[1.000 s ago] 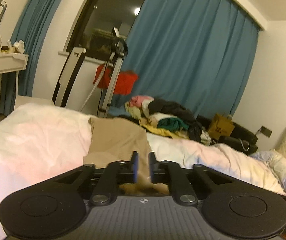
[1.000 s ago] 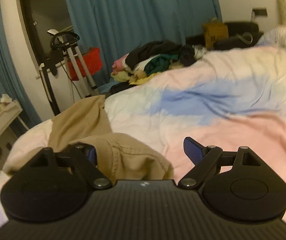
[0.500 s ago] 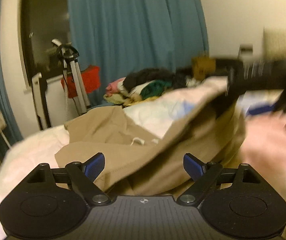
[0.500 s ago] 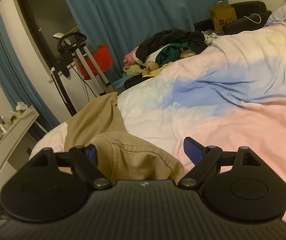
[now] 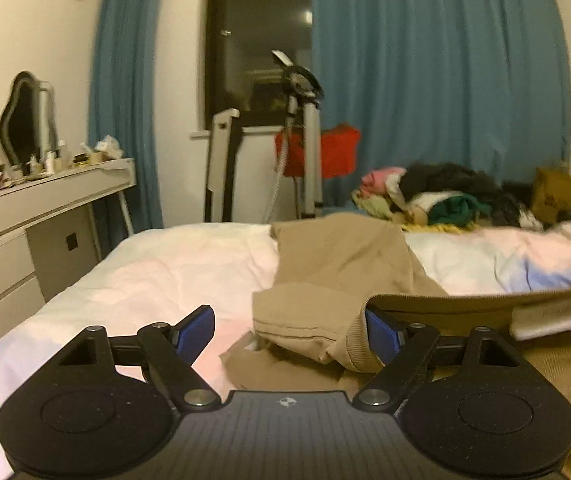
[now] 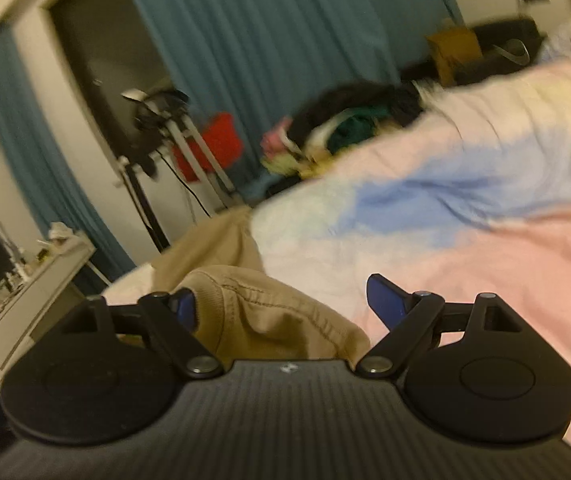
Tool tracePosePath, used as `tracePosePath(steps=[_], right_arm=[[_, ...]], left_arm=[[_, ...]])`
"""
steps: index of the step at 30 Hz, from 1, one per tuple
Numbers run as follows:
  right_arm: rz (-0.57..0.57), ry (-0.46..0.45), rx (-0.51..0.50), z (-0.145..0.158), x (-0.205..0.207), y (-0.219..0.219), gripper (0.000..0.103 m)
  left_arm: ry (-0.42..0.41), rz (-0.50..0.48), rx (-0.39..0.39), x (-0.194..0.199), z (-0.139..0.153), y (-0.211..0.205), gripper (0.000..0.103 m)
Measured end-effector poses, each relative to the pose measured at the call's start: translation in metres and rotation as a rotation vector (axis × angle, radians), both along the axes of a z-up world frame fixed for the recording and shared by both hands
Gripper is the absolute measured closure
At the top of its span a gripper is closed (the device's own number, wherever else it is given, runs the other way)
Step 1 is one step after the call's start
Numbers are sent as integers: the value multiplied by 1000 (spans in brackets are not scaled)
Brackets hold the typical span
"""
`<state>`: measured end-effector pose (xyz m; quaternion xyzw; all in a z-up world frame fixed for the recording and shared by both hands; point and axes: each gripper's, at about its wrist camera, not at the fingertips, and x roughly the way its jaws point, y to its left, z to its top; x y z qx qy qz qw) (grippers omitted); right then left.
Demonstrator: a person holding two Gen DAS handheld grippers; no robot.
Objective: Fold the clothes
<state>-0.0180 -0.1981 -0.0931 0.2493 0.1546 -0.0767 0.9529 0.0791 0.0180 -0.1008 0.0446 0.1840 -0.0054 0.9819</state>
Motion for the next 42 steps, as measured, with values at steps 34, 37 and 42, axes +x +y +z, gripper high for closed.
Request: tracePosePath(steps=[34, 37, 42], right_arm=[[-12, -315, -294, 219, -47, -1, 18], [13, -420, -284, 289, -76, -5, 18], [37, -570, -297, 389, -133, -12, 17]], left_arm=[[-446, 225, -374, -120, 238, 78, 14], [-576, 190, -347, -145, 306, 80, 12], [-717, 107, -305, -193, 405, 83, 6]])
